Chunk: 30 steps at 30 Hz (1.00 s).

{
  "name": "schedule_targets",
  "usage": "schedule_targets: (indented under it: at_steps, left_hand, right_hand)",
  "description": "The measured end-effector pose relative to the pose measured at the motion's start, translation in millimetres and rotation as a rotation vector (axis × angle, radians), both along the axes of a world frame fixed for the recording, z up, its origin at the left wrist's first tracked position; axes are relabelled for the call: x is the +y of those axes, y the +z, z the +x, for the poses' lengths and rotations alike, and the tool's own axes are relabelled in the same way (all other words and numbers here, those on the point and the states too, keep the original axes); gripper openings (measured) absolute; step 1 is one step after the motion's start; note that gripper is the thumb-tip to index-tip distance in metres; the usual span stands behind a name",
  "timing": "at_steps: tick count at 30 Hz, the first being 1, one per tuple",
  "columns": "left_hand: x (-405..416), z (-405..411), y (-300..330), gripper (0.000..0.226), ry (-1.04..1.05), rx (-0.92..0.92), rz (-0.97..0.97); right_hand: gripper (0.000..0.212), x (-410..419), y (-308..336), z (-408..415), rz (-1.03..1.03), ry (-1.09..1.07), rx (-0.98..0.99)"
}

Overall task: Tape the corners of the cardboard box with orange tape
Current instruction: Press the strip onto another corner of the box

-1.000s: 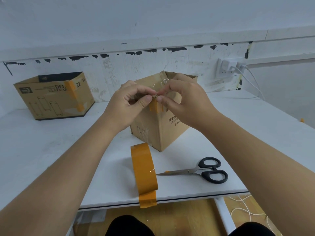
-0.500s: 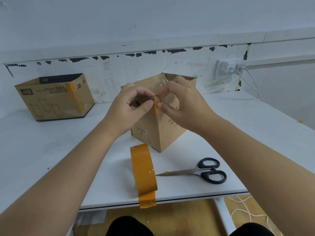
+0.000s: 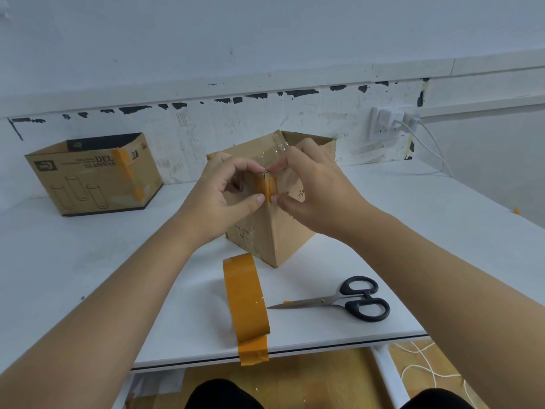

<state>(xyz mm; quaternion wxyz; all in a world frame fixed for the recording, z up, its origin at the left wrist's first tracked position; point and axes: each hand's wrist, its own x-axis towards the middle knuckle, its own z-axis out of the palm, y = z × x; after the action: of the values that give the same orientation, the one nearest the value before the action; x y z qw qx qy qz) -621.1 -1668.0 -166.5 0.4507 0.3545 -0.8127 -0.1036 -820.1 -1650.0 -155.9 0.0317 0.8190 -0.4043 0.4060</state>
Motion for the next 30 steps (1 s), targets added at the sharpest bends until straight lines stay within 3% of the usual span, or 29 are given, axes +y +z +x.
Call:
schedule_targets:
  at_steps: [10,23,30]
  left_hand:
    - [0.0,0.2,-1.7,0.042,0.005,-0.010,-0.001]
    - [3.3,-6.2,4.8,0.019,0.008,0.078,0.003]
    - [5.6,-9.6,6.3,0.015,0.015,0.104,0.002]
  right_hand:
    - [0.036,-2.0,-1.3,-0.3,0.007,-0.003,-0.002]
    - [0.011,-2.6,8.2,2.6,0.044,0.015,-0.118]
    - [0.013,-2.3,6.5,3.6,0.039,0.006,-0.134]
